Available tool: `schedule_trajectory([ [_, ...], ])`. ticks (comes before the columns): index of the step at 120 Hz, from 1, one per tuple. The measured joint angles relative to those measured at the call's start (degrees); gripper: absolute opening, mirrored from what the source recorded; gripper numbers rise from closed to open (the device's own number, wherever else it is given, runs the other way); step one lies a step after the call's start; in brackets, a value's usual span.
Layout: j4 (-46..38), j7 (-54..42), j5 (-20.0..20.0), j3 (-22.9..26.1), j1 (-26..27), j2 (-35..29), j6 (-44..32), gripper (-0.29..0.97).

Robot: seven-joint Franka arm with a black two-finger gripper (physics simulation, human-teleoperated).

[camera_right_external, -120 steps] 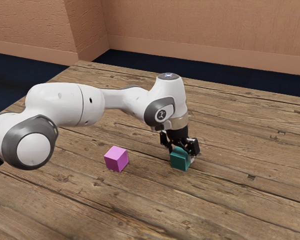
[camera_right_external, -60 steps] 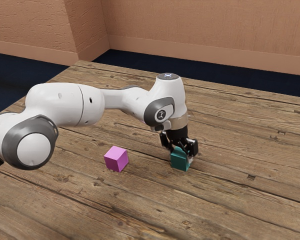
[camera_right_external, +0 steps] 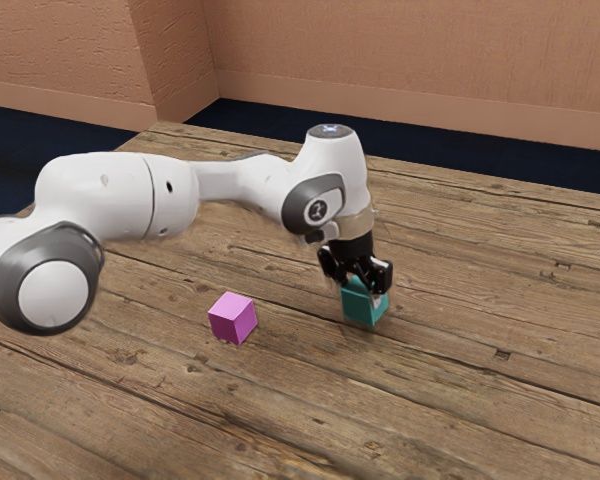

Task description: Pick up the blue block with one arm, and put the blue block on the pink block with one arm

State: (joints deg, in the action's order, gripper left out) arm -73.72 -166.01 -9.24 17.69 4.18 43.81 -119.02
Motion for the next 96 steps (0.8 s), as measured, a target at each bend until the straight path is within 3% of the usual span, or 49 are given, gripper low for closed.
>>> schedule_trajectory([
  [16,-2.7,0.0,0.1,-0.7,0.0,-3.6,0.7,0.37],
  [29,-11.4,0.0,0.9,-2.8,-0.1,-11.7,0.5,0.37],
  [58,-25.6,0.0,2.1,-5.8,-0.8,-23.2,-1.9,0.38],
  [96,-33.1,0.0,2.5,-7.8,-6.9,-27.4,-7.9,0.37],
])
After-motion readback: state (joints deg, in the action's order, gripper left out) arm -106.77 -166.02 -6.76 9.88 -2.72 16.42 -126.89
